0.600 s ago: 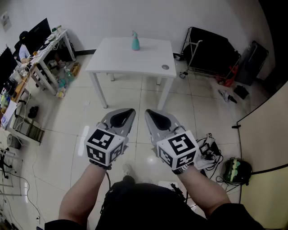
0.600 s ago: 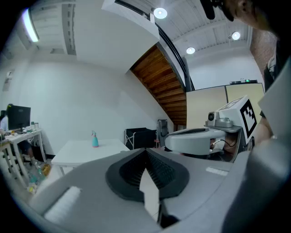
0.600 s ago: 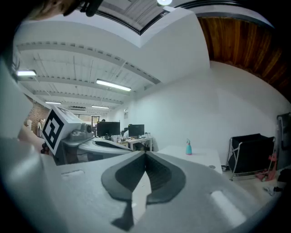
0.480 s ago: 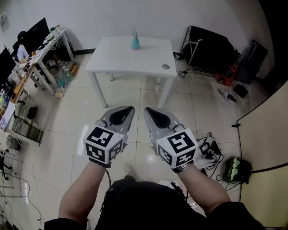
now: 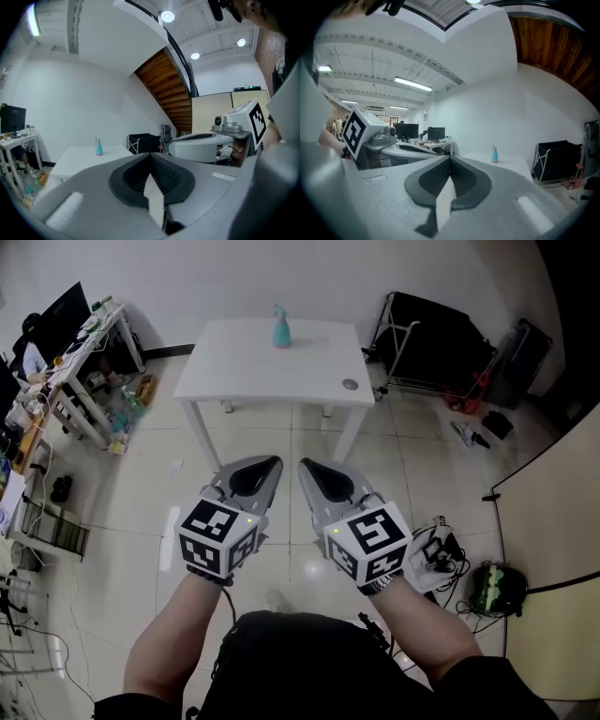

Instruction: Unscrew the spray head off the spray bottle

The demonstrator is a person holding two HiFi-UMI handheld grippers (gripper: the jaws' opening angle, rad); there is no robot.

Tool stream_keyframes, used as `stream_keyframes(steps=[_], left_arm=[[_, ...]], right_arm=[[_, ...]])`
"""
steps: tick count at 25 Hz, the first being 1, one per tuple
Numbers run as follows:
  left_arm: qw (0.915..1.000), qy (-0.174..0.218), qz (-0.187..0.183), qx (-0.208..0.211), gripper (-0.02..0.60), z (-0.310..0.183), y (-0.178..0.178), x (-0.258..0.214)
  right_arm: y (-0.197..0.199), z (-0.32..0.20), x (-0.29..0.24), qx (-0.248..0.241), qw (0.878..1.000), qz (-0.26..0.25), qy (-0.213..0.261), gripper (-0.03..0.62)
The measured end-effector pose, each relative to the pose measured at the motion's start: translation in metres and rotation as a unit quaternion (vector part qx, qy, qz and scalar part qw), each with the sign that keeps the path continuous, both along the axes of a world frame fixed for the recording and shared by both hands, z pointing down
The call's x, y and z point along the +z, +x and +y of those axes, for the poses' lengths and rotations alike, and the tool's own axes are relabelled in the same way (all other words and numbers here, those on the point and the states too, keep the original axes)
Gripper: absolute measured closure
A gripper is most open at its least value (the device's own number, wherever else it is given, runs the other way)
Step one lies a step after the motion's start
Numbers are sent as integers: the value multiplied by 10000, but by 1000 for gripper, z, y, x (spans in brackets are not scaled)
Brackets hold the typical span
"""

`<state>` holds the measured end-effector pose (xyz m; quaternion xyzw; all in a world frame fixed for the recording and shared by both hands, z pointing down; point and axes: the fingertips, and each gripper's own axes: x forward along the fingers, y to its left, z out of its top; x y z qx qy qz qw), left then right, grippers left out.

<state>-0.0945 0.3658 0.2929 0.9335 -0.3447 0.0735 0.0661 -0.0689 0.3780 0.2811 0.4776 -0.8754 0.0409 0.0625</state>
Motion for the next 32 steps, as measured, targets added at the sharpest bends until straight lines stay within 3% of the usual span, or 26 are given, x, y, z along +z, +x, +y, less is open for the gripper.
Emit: stream_keyframes(steps=[17, 32], left_arm=[[9998, 6, 25, 172, 566, -47, -30, -2], [9999, -75, -93, 86, 566, -88, -1, 8]], right_arm=[[-35, -49, -3, 136, 9999, 84, 30, 604], [-2, -88, 7, 93, 9999, -19, -50, 603]])
